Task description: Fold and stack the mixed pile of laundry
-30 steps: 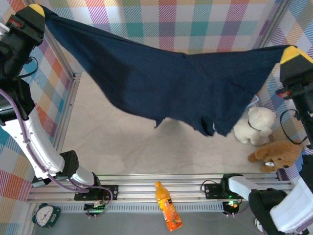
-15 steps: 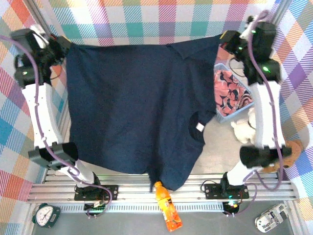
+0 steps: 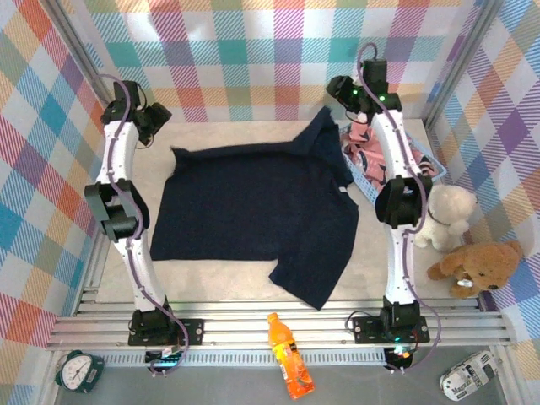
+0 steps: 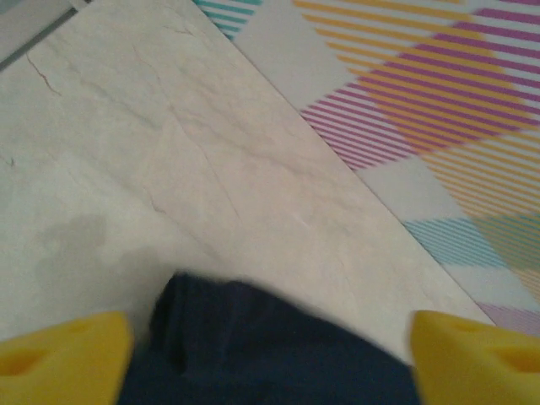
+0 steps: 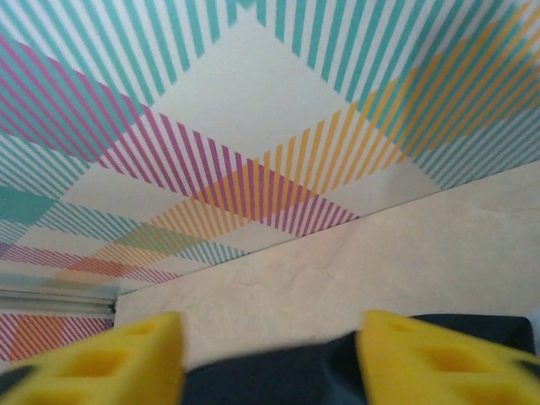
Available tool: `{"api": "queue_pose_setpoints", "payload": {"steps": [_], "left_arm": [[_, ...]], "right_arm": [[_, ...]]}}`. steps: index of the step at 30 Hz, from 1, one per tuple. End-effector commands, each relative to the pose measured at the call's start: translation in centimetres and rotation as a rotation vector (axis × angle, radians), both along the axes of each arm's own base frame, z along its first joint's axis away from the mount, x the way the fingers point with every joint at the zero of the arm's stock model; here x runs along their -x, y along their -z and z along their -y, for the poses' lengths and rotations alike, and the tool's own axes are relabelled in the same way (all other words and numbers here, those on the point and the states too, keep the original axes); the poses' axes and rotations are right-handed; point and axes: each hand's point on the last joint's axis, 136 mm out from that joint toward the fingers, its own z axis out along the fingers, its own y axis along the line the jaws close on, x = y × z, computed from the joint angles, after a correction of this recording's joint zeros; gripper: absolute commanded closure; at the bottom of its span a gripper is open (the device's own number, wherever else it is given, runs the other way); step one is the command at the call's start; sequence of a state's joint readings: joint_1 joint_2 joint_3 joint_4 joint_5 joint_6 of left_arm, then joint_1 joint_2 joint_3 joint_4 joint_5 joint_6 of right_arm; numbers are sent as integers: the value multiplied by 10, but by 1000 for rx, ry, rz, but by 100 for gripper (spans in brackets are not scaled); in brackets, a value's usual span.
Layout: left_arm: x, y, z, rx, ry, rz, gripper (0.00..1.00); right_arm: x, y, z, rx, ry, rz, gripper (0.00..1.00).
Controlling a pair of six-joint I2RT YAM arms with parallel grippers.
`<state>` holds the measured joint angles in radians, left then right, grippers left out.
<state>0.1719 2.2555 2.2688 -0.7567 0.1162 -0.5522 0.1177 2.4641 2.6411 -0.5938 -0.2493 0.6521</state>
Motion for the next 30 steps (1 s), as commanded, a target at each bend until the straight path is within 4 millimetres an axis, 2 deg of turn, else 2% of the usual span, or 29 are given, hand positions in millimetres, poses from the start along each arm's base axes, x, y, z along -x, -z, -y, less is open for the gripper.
{"api": "queue_pose_setpoints", "payload": {"steps": [1, 3, 5, 8, 10, 13, 15, 18, 21, 24, 27, 30], "left_arm": [[19, -31, -7, -60, -15, -3, 0], [26, -41, 2, -39, 25, 28, 0], [38, -47, 23, 11, 82, 48, 0], [62, -31, 63, 103, 175, 35, 4], [81, -8, 91, 162, 215, 3, 5], [106, 34, 120, 205, 243, -71, 6], [120, 63, 130, 215, 234, -138, 5], [129, 98, 133, 236, 183, -197, 4], [132, 129, 123, 217, 111, -247, 3], [130, 147, 115, 197, 65, -277, 3], [138, 162, 97, 127, -4, -323, 1], [158, 176, 73, 71, -87, -387, 0]], "right_arm": [[22, -6, -7, -21, -56, -65, 1], [39, -1, -4, 24, -71, -100, 1], [66, 6, -1, 82, -71, -137, 1], [114, 24, 4, 149, -71, -202, 0], [152, 45, 5, 174, -67, -284, 0], [209, 82, -2, 213, -92, -403, 9], [239, 107, -8, 248, -115, -479, 15], [267, 143, -19, 274, -135, -561, 33], [270, 173, -23, 348, -126, -603, 44], [254, 197, -22, 400, -93, -640, 52], [234, 213, -23, 426, -55, -667, 50], [220, 231, -22, 442, -12, -703, 44]]}}
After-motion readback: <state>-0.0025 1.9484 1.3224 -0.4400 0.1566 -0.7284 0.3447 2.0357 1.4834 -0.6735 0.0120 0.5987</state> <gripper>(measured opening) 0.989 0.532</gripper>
